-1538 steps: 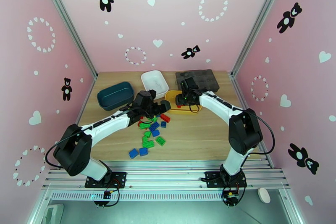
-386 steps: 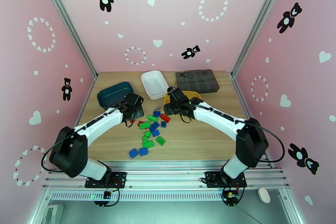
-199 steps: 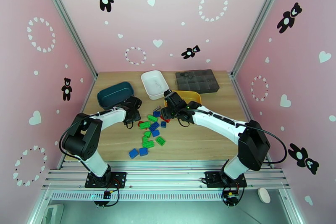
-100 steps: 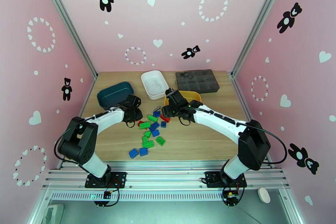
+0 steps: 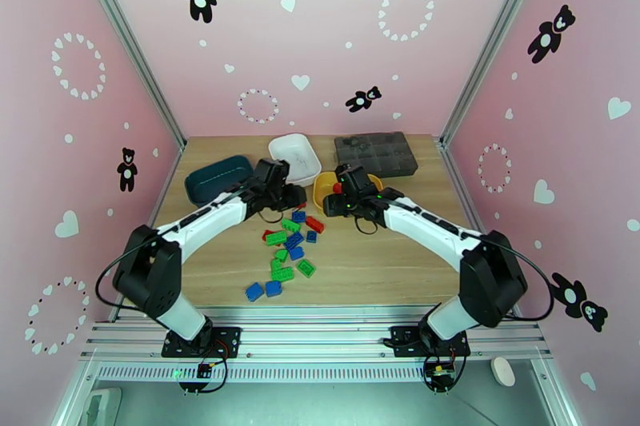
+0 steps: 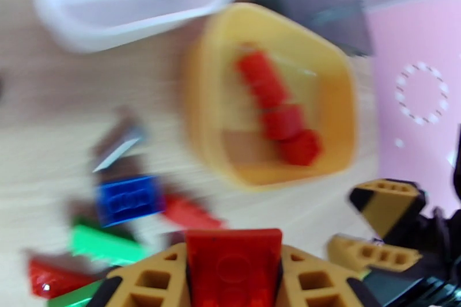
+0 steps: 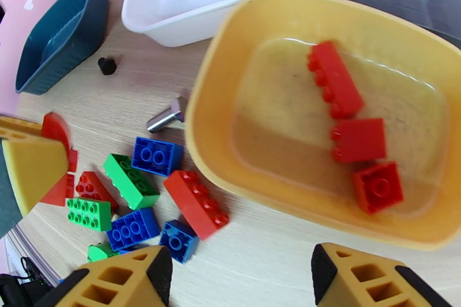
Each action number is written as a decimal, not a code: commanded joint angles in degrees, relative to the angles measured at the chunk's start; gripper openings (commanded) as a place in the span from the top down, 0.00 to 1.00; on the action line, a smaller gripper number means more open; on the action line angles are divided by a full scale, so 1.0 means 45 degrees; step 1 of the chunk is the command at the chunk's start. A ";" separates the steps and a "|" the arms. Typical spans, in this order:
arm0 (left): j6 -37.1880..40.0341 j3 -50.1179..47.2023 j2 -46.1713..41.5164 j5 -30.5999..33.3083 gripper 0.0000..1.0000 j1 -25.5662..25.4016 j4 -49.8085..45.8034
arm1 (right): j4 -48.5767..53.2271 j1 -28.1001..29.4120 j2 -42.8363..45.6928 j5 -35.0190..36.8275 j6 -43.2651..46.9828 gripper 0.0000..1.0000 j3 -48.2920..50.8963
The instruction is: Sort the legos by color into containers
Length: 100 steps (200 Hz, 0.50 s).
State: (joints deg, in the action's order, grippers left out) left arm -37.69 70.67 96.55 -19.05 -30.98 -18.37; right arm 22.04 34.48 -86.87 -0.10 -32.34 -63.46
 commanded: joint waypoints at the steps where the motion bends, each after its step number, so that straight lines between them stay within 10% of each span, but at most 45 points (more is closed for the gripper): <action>1: -0.0230 0.1218 0.1118 -0.0727 0.72 -0.0355 0.0256 | -0.0037 -0.0268 0.1218 0.0057 -0.0150 0.31 0.0540; 50: -0.0630 0.3845 0.3465 -0.0881 0.63 -0.0835 0.0295 | 0.0576 -0.0680 0.2954 0.0618 -0.0045 0.29 0.1495; 100: -0.0621 0.4265 0.3560 -0.0577 0.24 -0.0981 0.0324 | 0.0949 -0.0685 0.3560 0.0770 0.0018 0.27 0.1825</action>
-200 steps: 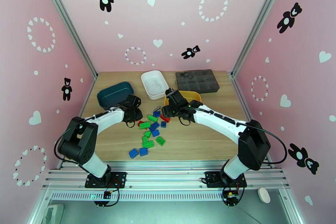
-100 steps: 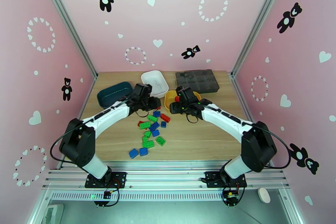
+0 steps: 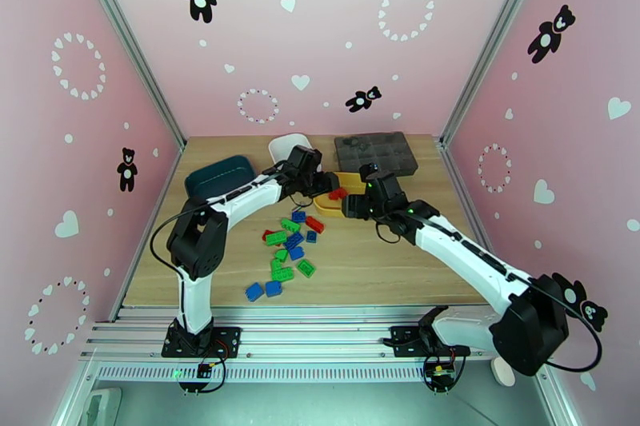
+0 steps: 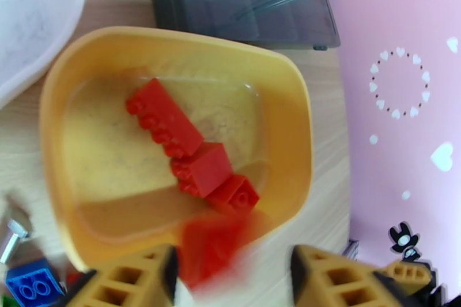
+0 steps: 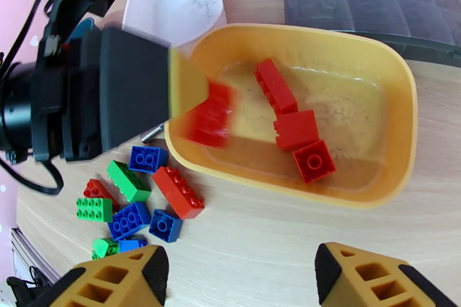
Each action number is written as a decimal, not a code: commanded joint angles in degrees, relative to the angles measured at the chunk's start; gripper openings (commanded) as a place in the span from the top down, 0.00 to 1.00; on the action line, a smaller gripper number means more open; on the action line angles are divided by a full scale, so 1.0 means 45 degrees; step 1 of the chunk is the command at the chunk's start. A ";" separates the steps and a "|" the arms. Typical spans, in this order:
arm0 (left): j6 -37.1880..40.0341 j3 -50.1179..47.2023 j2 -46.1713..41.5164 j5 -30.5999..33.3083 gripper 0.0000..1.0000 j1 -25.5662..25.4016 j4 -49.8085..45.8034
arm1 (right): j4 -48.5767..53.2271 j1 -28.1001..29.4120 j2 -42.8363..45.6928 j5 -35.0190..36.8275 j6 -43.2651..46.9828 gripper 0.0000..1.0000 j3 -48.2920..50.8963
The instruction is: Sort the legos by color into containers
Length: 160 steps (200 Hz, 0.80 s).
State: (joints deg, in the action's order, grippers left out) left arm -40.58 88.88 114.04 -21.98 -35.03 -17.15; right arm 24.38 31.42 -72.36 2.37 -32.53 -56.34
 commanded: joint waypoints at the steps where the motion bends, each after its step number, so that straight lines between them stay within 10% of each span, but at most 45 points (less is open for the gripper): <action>1: 0.0017 0.0195 -0.0344 0.0106 0.23 -0.0085 0.0046 | 0.0426 -0.0007 0.0336 0.0218 0.0072 0.27 0.0248; 160: 0.0610 -0.7258 -0.8030 0.5219 0.19 0.1749 -0.2230 | 0.0966 0.3865 -0.5405 0.0702 0.0833 0.42 -0.3870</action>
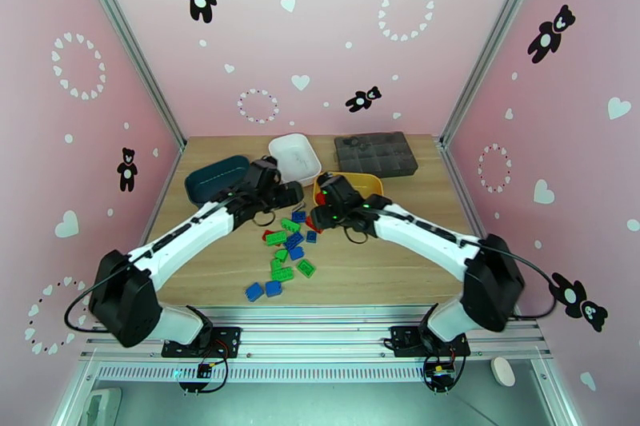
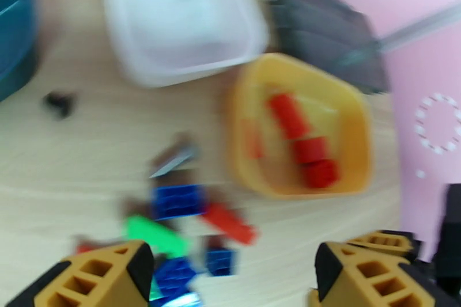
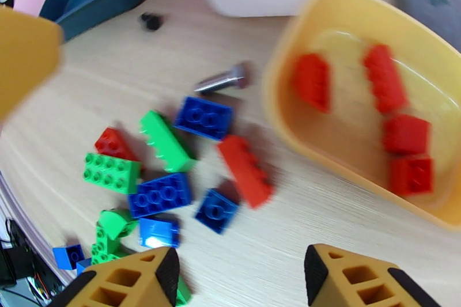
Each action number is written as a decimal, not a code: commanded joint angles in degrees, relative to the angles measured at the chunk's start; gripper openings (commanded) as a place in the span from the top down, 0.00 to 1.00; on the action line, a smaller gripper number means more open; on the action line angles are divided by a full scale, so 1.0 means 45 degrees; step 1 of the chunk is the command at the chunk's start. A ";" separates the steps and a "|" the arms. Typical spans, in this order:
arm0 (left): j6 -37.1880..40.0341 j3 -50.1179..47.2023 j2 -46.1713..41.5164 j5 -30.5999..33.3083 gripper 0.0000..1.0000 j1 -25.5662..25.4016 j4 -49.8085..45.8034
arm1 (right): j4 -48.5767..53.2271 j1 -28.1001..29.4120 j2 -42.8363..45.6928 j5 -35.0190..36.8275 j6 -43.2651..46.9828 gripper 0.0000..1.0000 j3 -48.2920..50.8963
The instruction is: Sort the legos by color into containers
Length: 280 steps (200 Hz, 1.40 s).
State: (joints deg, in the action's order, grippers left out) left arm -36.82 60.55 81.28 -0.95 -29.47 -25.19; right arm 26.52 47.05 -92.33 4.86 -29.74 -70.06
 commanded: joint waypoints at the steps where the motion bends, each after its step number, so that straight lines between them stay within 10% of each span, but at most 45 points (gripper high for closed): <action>1: -0.0231 -0.1019 -0.0772 0.0545 0.19 0.0534 -0.0450 | 0.0491 0.0408 -0.1005 0.0149 0.0207 0.43 -0.0848; 280: -0.0817 -0.3800 -0.2304 0.0172 0.12 0.0942 0.0204 | 0.0166 0.0522 -0.4771 0.1985 -0.0076 0.43 -0.1615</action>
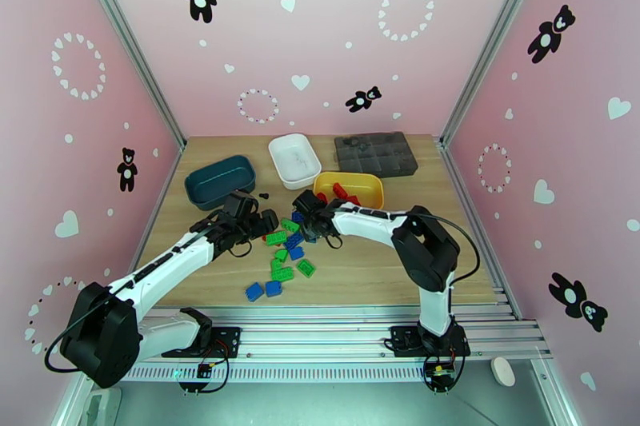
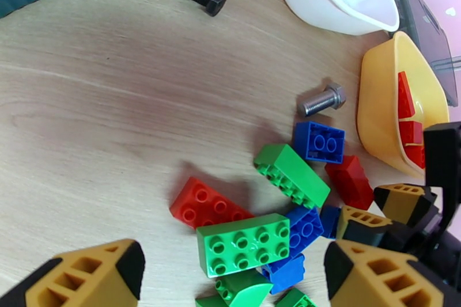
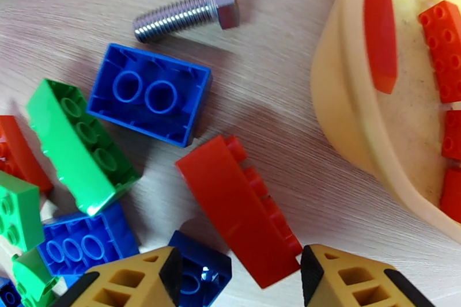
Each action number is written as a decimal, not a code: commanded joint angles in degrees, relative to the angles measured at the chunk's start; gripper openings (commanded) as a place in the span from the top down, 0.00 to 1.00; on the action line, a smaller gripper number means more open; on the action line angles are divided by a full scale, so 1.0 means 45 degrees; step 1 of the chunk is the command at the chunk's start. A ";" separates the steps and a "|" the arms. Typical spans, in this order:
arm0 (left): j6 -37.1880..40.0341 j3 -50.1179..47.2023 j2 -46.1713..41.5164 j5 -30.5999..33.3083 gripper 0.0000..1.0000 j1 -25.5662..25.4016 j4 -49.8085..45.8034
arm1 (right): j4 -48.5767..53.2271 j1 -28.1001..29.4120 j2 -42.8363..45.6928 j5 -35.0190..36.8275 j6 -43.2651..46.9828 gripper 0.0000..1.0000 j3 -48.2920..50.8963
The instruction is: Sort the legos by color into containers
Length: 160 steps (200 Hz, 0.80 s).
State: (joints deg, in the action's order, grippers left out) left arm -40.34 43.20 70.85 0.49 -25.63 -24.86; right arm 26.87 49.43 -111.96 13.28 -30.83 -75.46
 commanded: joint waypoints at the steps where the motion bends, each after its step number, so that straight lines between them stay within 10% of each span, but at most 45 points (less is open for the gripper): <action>1: -0.0037 0.0062 0.0015 -0.0148 0.12 0.0078 0.0133 | 0.0095 -0.0008 -0.0421 0.0096 0.0159 0.43 -0.0427; 160: -0.0019 0.0108 0.0118 -0.0129 0.12 0.0079 0.0139 | -0.0052 0.0305 -0.0795 -0.0812 -0.0067 0.54 -0.1267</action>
State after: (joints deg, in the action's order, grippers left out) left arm -40.32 43.22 71.22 0.47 -25.63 -24.88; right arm 26.37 50.46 -113.40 9.80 -30.70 -78.70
